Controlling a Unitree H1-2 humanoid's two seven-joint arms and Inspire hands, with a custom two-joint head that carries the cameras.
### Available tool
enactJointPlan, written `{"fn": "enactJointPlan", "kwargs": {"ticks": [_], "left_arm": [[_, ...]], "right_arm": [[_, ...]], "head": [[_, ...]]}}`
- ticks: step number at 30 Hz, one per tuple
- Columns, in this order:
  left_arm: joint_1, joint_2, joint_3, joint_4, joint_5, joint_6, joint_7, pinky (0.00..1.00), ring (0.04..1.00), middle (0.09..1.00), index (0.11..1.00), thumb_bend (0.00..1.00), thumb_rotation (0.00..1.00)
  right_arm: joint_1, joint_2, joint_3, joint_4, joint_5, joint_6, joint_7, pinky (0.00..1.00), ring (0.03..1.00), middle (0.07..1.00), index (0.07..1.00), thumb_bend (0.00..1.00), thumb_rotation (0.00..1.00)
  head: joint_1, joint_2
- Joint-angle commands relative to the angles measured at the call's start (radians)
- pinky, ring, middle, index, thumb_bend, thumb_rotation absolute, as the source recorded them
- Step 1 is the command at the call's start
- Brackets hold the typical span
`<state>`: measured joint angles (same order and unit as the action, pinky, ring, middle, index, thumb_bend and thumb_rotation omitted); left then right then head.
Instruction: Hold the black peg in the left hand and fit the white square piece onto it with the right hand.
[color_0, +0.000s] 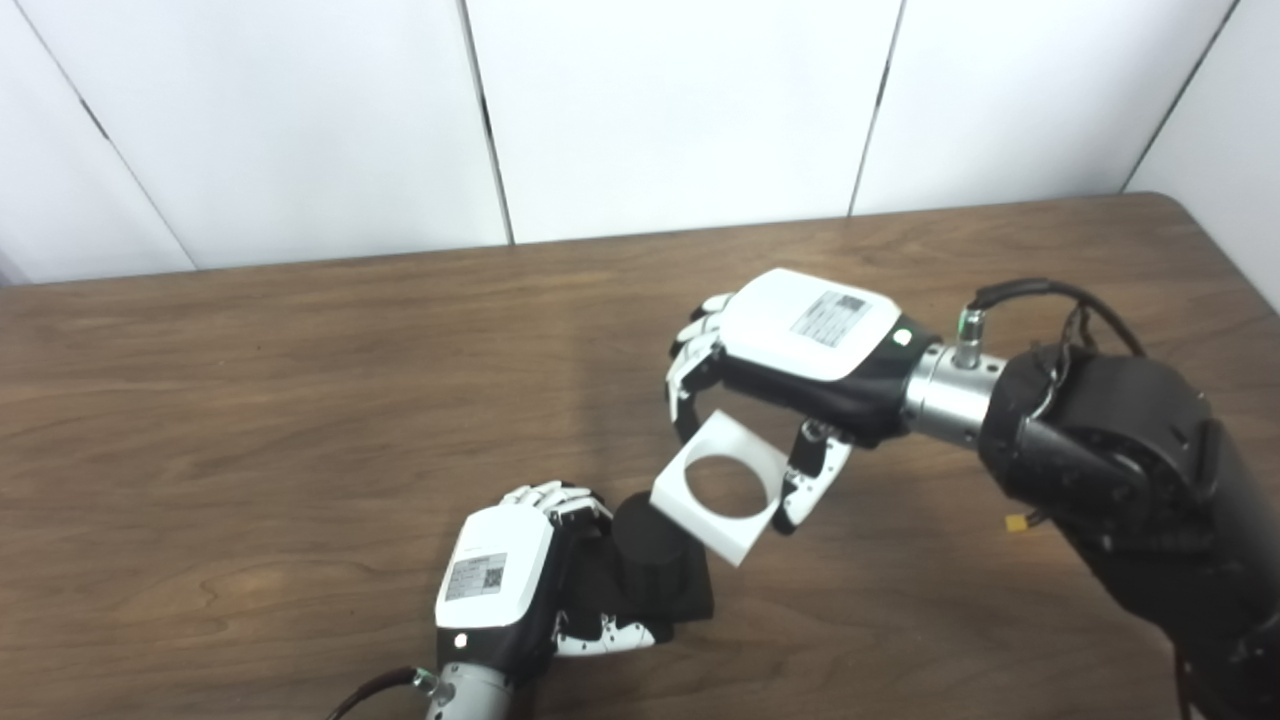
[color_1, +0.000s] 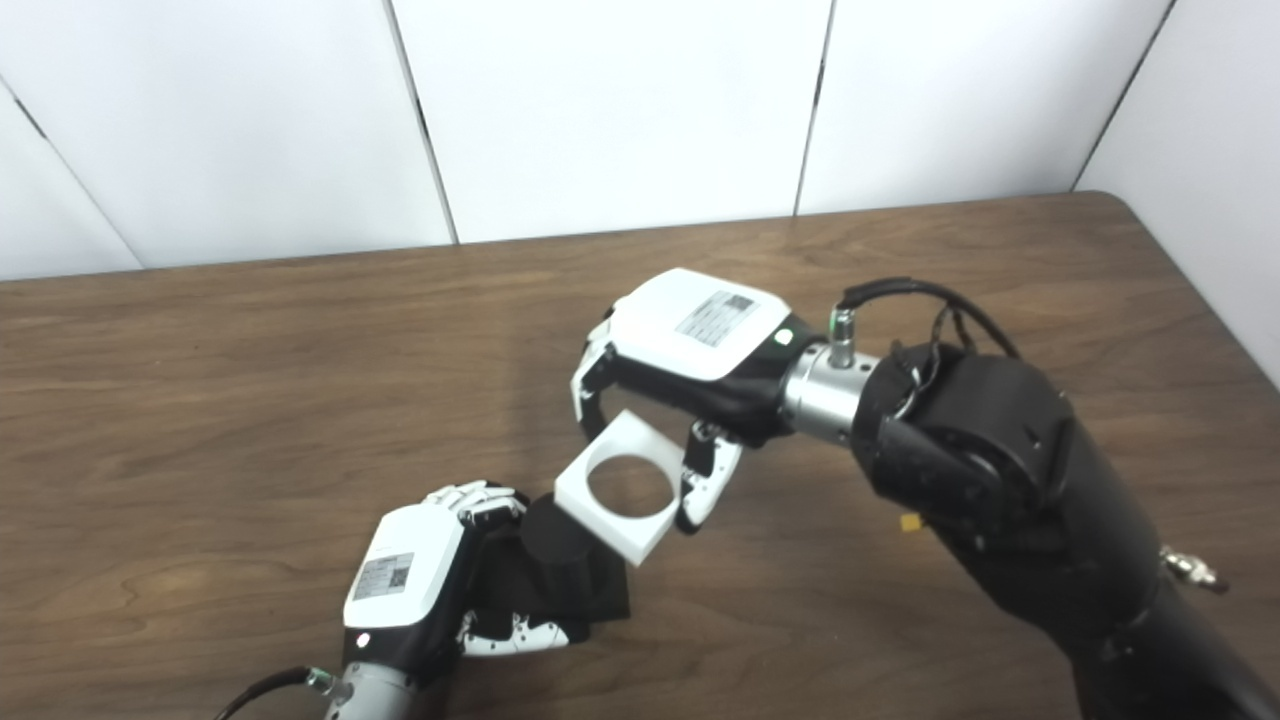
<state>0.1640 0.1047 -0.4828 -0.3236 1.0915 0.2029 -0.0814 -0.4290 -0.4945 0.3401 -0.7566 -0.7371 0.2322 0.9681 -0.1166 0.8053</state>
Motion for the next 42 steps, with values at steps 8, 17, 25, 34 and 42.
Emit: {"fn": "enactJointPlan", "kwargs": {"ticks": [8, 17, 25, 34, 42], "left_arm": [[0.008, -0.022, -0.024, 0.013, 0.03, 0.034, -0.044, 0.85, 0.831, 0.755, 0.485, 0.52, 0.05], [0.004, -0.036, -0.039, 0.014, 0.039, 0.048, -0.039, 0.86, 0.831, 0.753, 0.484, 0.52, 0.05], [0.004, -0.042, -0.05, 0.012, 0.046, 0.057, -0.038, 0.85, 0.829, 0.752, 0.484, 0.52, 0.05], [0.001, -0.042, -0.064, 0.005, 0.053, 0.07, -0.041, 0.84, 0.826, 0.75, 0.484, 0.52, 0.05], [0.0, -0.045, -0.068, 0.004, 0.054, 0.073, -0.04, 0.83, 0.826, 0.75, 0.484, 0.52, 0.05]], "right_arm": [[0.0, 0.053, 0.012, 0.036, -0.031, -0.049, -0.029, 0.92, 0.85, 0.741, 0.481, 0.52, 0.13], [0.01, 0.096, 0.031, 0.078, -0.049, -0.088, -0.058, 0.93, 0.854, 0.738, 0.482, 0.52, 0.13], [0.019, 0.108, 0.035, 0.106, -0.053, -0.106, -0.079, 0.93, 0.854, 0.739, 0.482, 0.52, 0.13], [0.02, 0.114, 0.043, 0.119, -0.065, -0.118, -0.081, 0.92, 0.853, 0.742, 0.483, 0.52, 0.13], [0.021, 0.118, 0.047, 0.124, -0.06, -0.127, -0.082, 0.92, 0.847, 0.739, 0.483, 0.52, 0.13]], "head": [[0.009, 0.005], [0.024, 0.01], [0.035, 0.014], [0.041, 0.022], [0.047, 0.024]]}}
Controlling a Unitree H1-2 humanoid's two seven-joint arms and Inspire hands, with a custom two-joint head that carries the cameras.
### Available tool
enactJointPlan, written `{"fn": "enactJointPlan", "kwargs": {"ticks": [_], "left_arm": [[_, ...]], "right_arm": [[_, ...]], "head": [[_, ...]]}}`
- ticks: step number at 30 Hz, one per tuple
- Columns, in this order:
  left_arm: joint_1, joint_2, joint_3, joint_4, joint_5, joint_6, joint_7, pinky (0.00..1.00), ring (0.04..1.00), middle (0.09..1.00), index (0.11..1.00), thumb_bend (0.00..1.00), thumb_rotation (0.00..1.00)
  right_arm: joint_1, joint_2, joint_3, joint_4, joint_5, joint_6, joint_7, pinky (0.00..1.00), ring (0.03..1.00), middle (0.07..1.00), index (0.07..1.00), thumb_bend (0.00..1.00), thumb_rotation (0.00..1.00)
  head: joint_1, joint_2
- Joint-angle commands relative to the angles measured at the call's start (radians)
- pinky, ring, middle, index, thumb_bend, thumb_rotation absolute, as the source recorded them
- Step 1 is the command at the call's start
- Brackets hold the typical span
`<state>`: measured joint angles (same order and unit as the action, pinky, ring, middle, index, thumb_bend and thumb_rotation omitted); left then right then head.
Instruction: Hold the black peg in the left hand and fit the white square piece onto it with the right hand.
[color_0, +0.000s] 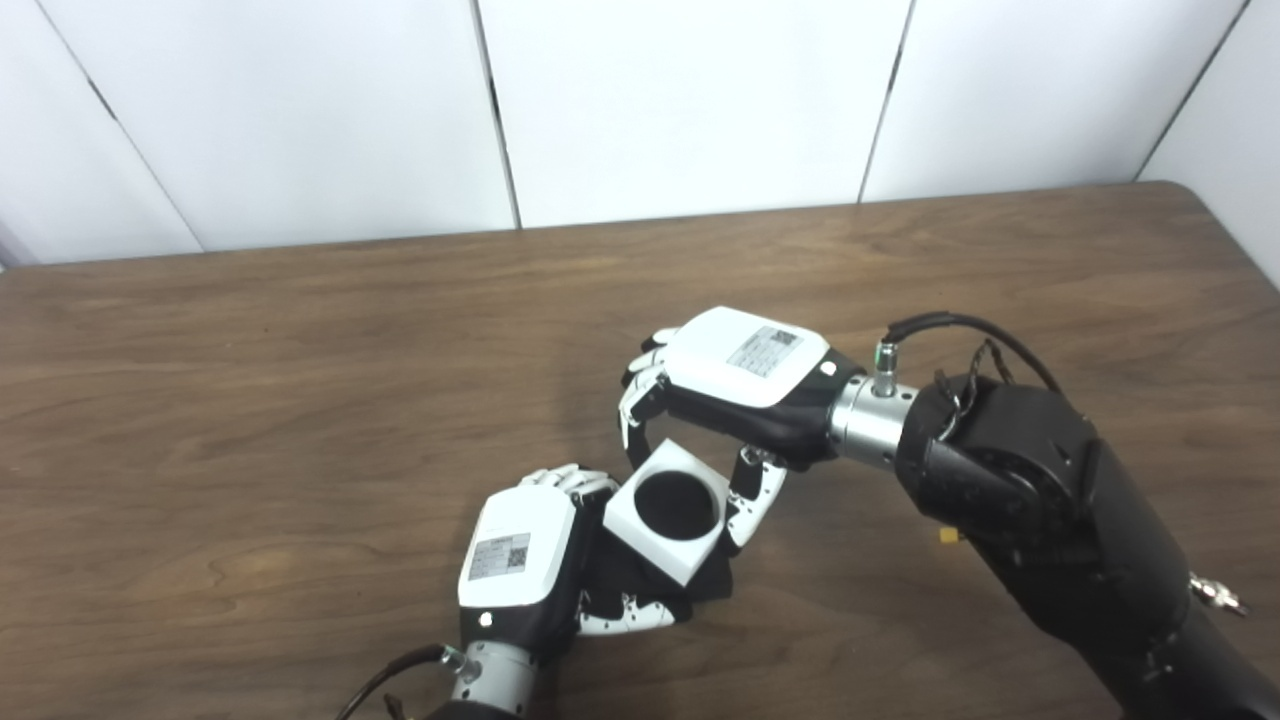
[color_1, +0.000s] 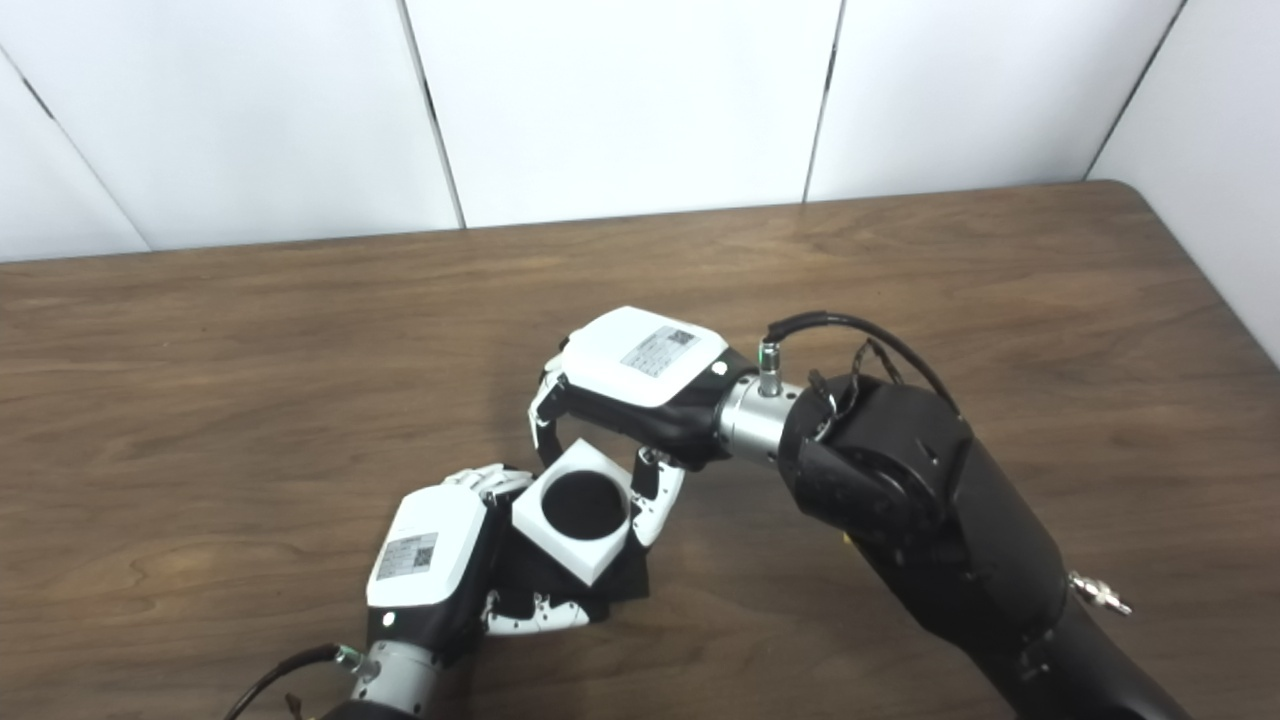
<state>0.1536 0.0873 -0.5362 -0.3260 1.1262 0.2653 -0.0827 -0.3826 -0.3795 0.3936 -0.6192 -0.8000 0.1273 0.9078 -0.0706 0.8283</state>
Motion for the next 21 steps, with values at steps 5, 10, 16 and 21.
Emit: {"fn": "enactJointPlan", "kwargs": {"ticks": [5, 10, 16, 21], "left_arm": [[0.011, -0.031, -0.016, 0.005, 0.019, 0.013, -0.039, 0.84, 0.828, 0.751, 0.484, 0.52, 0.05], [0.009, -0.03, -0.017, 0.006, 0.024, 0.012, -0.038, 0.83, 0.825, 0.75, 0.484, 0.52, 0.05], [0.008, -0.028, -0.016, 0.006, 0.023, 0.013, -0.042, 0.83, 0.825, 0.75, 0.484, 0.52, 0.05], [0.01, -0.027, -0.014, 0.003, 0.018, 0.013, -0.043, 0.84, 0.828, 0.753, 0.484, 0.52, 0.05]], "right_arm": [[-0.026, 0.006, -0.001, -0.008, 0.0, -0.02, -0.014, 0.92, 0.853, 0.747, 0.484, 0.52, 0.13], [-0.031, 0.001, 0.012, -0.008, -0.021, -0.014, 0.011, 0.94, 0.867, 0.759, 0.489, 0.53, 0.14], [-0.048, 0.0, 0.013, -0.027, -0.046, 0.018, 0.086, 0.97, 0.914, 0.812, 0.676, 0.99, 0.36], [-0.059, 0.002, -0.001, -0.04, -0.05, 0.031, 0.122, 0.99, 0.938, 0.845, 0.72, 1.0, 0.47]], "head": [[0.003, 0.001], [0.002, 0.004], [0.0, 0.001], [-0.001, 0.002]]}}
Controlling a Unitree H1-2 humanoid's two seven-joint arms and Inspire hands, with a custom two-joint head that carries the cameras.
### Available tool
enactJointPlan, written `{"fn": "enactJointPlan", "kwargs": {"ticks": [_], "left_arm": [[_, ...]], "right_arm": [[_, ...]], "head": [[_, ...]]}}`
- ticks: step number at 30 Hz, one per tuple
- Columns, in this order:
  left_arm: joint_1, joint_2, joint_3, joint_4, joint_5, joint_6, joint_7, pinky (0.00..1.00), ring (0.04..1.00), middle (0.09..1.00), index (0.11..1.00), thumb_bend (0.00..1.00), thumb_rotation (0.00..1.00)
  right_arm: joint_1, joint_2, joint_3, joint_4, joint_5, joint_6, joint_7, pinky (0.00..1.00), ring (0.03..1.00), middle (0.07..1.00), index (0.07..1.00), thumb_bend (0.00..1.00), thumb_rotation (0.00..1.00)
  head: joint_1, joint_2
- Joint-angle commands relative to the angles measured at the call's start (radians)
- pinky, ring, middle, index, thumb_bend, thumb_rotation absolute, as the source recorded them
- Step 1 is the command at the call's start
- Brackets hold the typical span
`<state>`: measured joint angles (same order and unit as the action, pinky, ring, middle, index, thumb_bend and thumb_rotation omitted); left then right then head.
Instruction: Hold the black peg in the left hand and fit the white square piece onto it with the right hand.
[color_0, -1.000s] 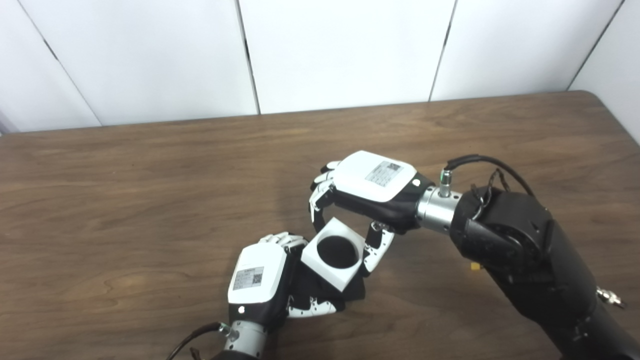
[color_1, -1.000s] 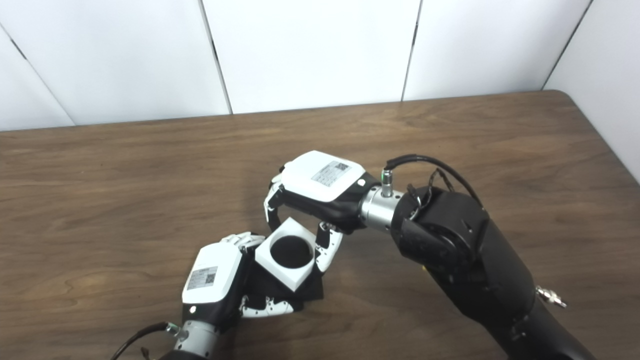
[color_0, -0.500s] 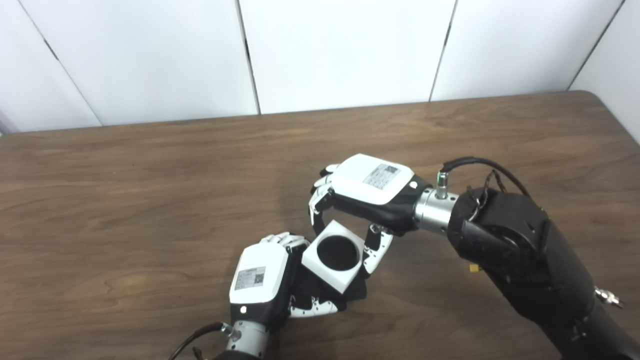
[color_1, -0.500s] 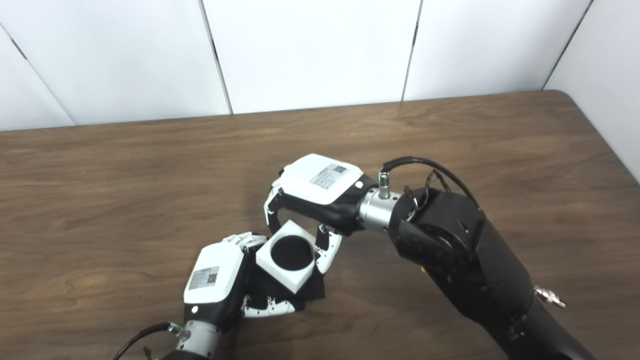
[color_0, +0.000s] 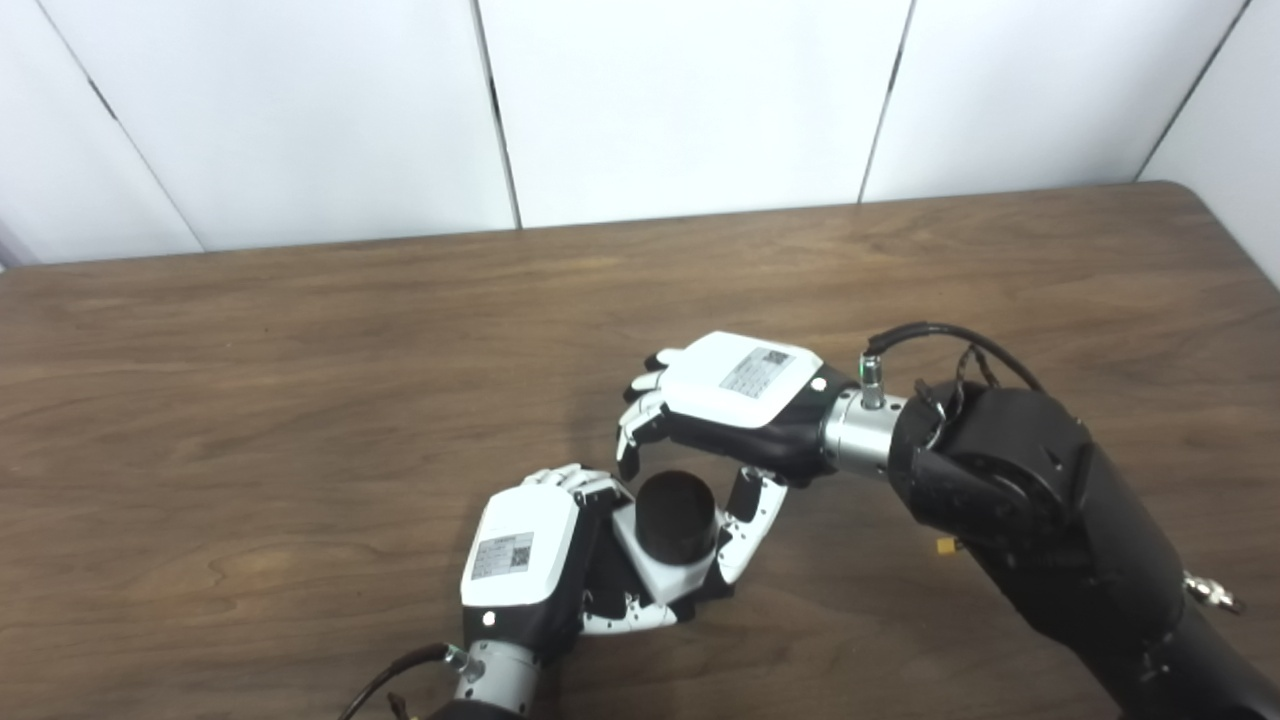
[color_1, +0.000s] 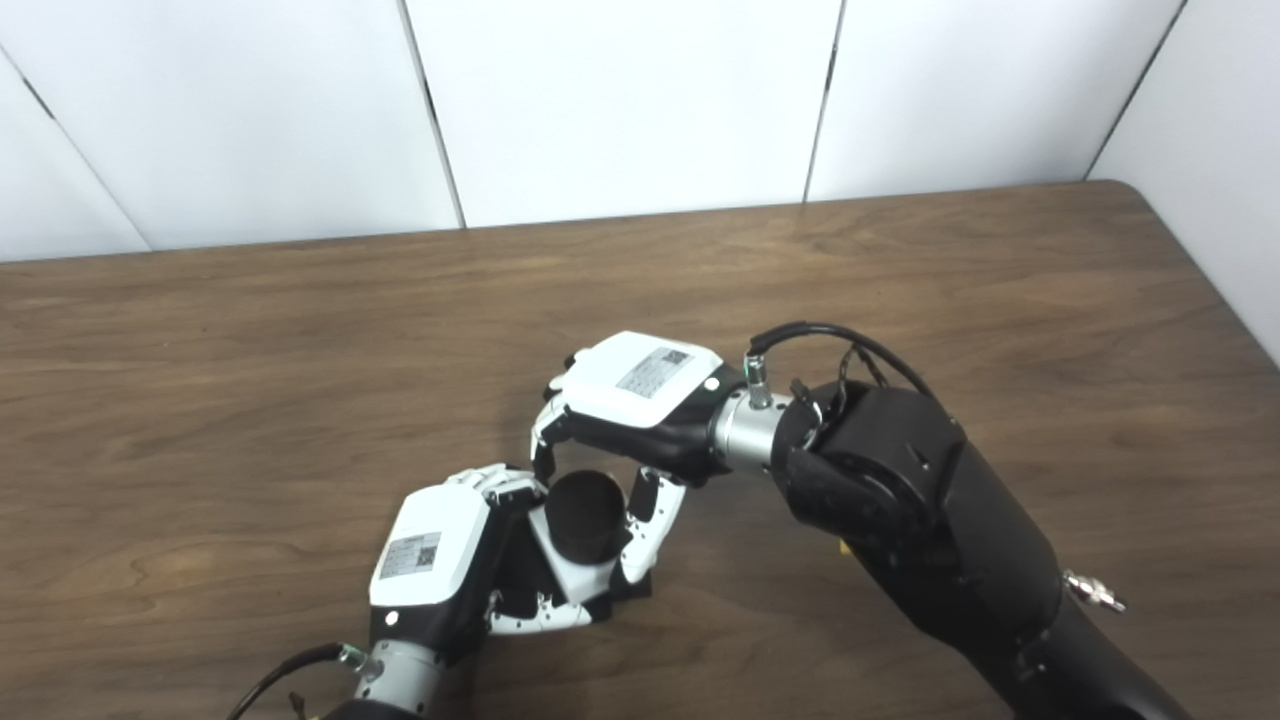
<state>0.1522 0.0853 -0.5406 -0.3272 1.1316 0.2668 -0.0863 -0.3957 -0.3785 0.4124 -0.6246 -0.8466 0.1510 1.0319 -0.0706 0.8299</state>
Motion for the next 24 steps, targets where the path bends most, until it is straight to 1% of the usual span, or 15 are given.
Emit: {"fn": "enactJointPlan", "kwargs": {"ticks": [1, 4, 8, 11, 14, 15, 16, 18, 19, 21, 24], "left_arm": [[0.011, -0.025, -0.009, 0.005, 0.012, 0.011, -0.04, 0.84, 0.828, 0.753, 0.484, 0.52, 0.05], [0.011, -0.024, -0.009, 0.007, 0.012, 0.009, -0.038, 0.84, 0.827, 0.752, 0.484, 0.52, 0.05], [0.008, -0.02, -0.007, 0.009, 0.017, 0.009, -0.037, 0.84, 0.825, 0.751, 0.484, 0.52, 0.05], [0.007, -0.019, -0.005, 0.01, 0.041, 0.022, -0.047, 0.84, 0.824, 0.749, 0.486, 0.52, 0.06], [0.01, -0.025, 0.001, 0.011, 0.07, 0.037, -0.036, 0.83, 0.819, 0.756, 0.493, 0.52, 0.08], [0.011, -0.027, 0.004, 0.012, 0.073, 0.038, -0.026, 0.83, 0.816, 0.767, 0.591, 0.71, 0.24], [0.014, -0.029, 0.008, 0.014, 0.073, 0.038, -0.016, 0.82, 0.812, 0.77, 0.632, 0.78, 0.32], [0.019, -0.036, 0.017, 0.016, 0.07, 0.035, 0.013, 0.81, 0.806, 0.78, 0.693, 0.86, 0.42], [0.021, -0.038, 0.021, 0.016, 0.066, 0.032, 0.028, 0.8, 0.805, 0.785, 0.715, 0.89, 0.46], [0.025, -0.038, 0.026, 0.012, 0.057, 0.026, 0.046, 0.8, 0.808, 0.8, 0.761, 0.93, 0.51], [0.03, -0.036, 0.037, -0.005, 0.032, 0.019, 0.051, 0.82, 0.823, 0.829, 0.841, 0.99, 0.59]], "right_arm": [[-0.047, 0.0, -0.023, -0.035, -0.002, 0.008, -0.001, 0.99, 0.939, 0.848, 0.72, 1.0, 0.48], [-0.049, -0.001, -0.032, -0.034, 0.0, 0.006, -0.002, 0.99, 0.941, 0.85, 0.717, 1.0, 0.51], [-0.051, -0.004, -0.044, -0.032, 0.0, 0.007, 0.0, 1.0, 0.945, 0.852, 0.713, 1.0, 0.52], [-0.05, -0.003, -0.05, -0.031, 0.0, 0.011, 0.004, 1.0, 0.951, 0.853, 0.709, 1.0, 0.52], [-0.047, 0.0, -0.056, -0.03, 0.0, 0.013, 0.001, 1.0, 0.948, 0.845, 0.702, 1.0, 0.51], [-0.046, 0.0, -0.057, -0.029, 0.0, 0.013, -0.001, 1.0, 0.946, 0.842, 0.699, 1.0, 0.51], [-0.045, 0.001, -0.058, -0.028, -0.001, 0.012, -0.003, 1.0, 0.945, 0.84, 0.697, 1.0, 0.51], [-0.042, 0.001, -0.063, -0.029, -0.004, 0.012, -0.008, 0.99, 0.941, 0.836, 0.695, 1.0, 0.51], [-0.041, 0.0, -0.068, -0.031, -0.004, 0.012, -0.012, 0.99, 0.937, 0.834, 0.695, 1.0, 0.51], [-0.036, -0.002, -0.081, -0.036, -0.002, 0.016, -0.019, 0.98, 0.931, 0.83, 0.697, 1.0, 0.5], [-0.026, -0.006, -0.103, -0.042, -0.001, 0.015, -0.026, 0.97, 0.929, 0.828, 0.7, 1.0, 0.51]], "head": [[-0.001, 0.001], [-0.001, 0.0], [0.0, -0.001], [0.0, -0.003], [0.004, -0.006], [0.002, -0.007], [0.001, -0.009], [0.001, -0.011], [0.002, -0.011], [0.002, -0.011], [0.0, -0.015]]}}
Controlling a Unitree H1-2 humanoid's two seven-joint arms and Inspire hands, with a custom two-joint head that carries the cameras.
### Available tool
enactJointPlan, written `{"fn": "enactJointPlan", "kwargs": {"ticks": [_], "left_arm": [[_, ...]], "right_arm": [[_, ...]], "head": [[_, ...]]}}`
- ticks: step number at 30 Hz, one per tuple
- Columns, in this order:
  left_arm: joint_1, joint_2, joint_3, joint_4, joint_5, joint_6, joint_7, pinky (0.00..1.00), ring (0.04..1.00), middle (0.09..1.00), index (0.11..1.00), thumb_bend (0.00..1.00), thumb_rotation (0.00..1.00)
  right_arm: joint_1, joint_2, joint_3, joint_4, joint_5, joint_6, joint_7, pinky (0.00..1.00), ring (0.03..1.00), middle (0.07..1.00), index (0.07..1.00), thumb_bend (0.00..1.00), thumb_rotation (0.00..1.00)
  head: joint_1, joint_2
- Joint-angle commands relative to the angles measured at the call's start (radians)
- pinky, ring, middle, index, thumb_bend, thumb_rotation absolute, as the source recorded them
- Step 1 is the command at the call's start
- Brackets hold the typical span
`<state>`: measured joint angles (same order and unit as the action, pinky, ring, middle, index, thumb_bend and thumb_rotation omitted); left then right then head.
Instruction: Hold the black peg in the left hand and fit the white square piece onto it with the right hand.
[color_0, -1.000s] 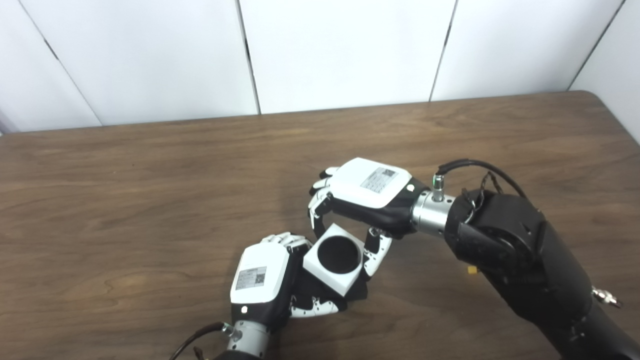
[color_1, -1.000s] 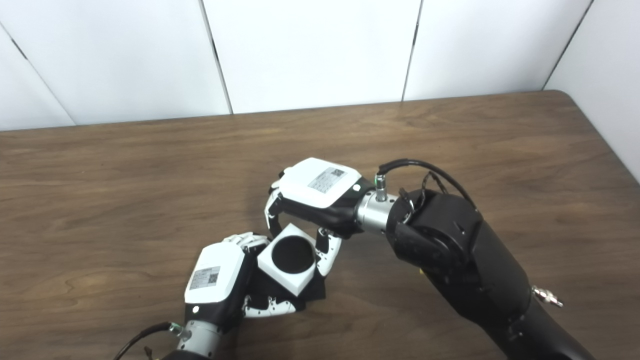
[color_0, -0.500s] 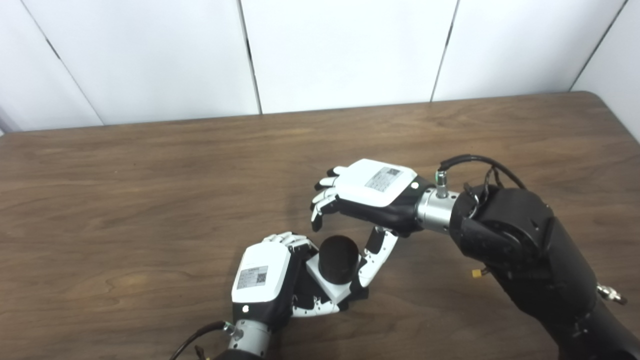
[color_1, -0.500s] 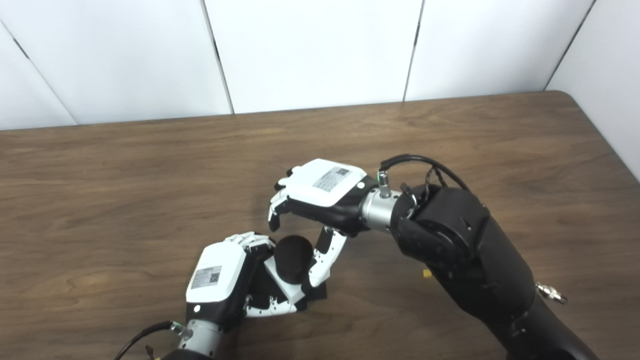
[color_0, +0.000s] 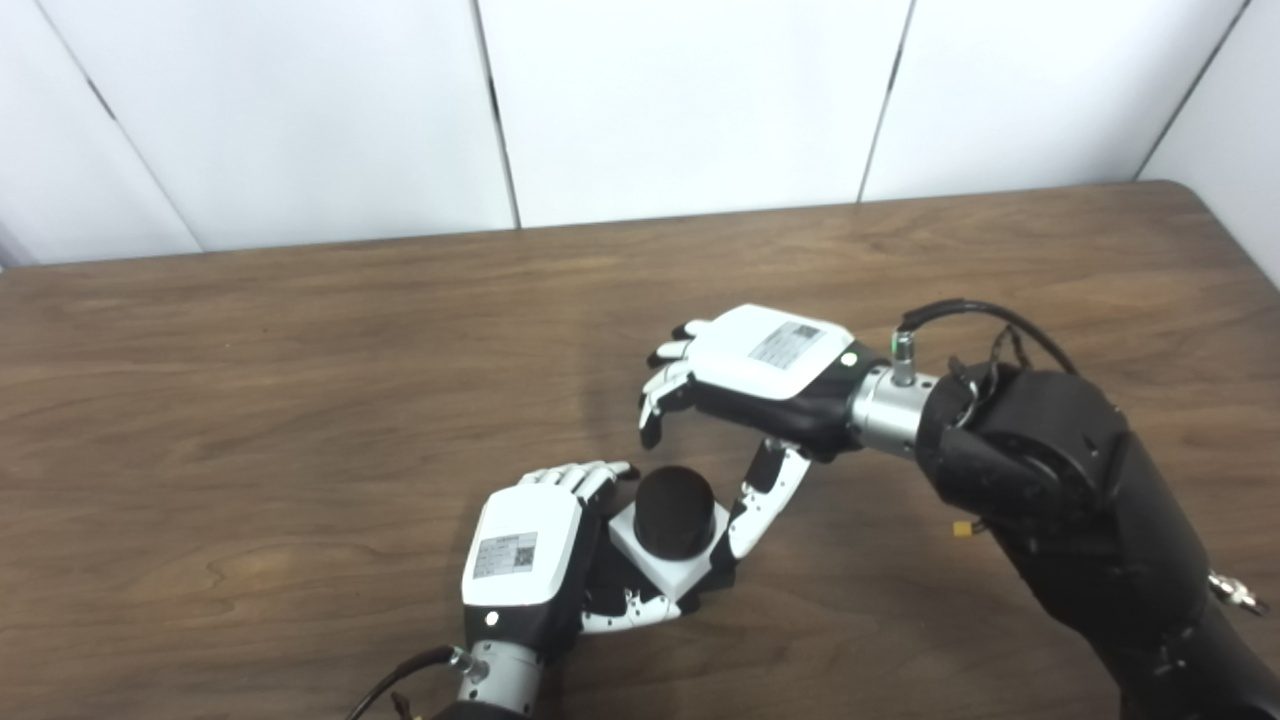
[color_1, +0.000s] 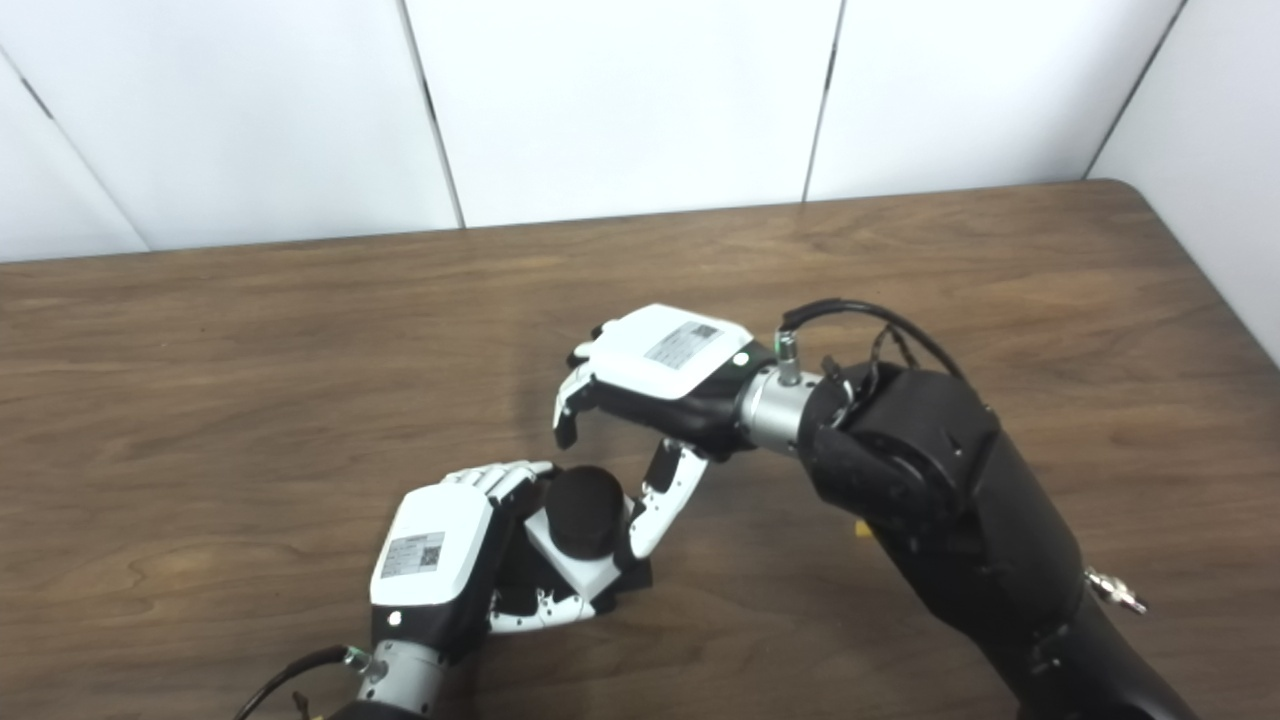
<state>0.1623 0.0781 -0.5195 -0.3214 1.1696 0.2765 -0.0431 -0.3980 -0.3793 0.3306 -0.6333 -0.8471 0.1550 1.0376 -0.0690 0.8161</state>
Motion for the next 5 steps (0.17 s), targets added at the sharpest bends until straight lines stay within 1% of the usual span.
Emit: {"fn": "enactJointPlan", "kwargs": {"ticks": [1, 3, 5], "left_arm": [[0.022, -0.028, 0.02, -0.018, -0.017, 0.007, 0.005, 0.82, 0.825, 0.835, 0.857, 0.99, 0.6], [0.024, -0.021, 0.027, -0.04, -0.039, -0.003, -0.008, 0.83, 0.834, 0.854, 0.899, 1.0, 0.63], [0.022, 0.001, 0.031, -0.068, -0.064, -0.02, -0.041, 0.85, 0.856, 0.884, 0.946, 1.0, 0.66]], "right_arm": [[-0.021, -0.005, -0.027, -0.034, -0.001, 0.011, -0.033, 0.97, 0.929, 0.828, 0.701, 1.0, 0.51], [-0.009, -0.008, -0.046, -0.038, 0.004, 0.01, -0.044, 0.96, 0.925, 0.821, 0.7, 1.0, 0.5], [0.001, -0.014, -0.065, -0.042, 0.01, 0.013, -0.048, 0.96, 0.925, 0.821, 0.701, 1.0, 0.49]], "head": [[-0.003, -0.001], [-0.008, -0.002], [-0.008, -0.003]]}}
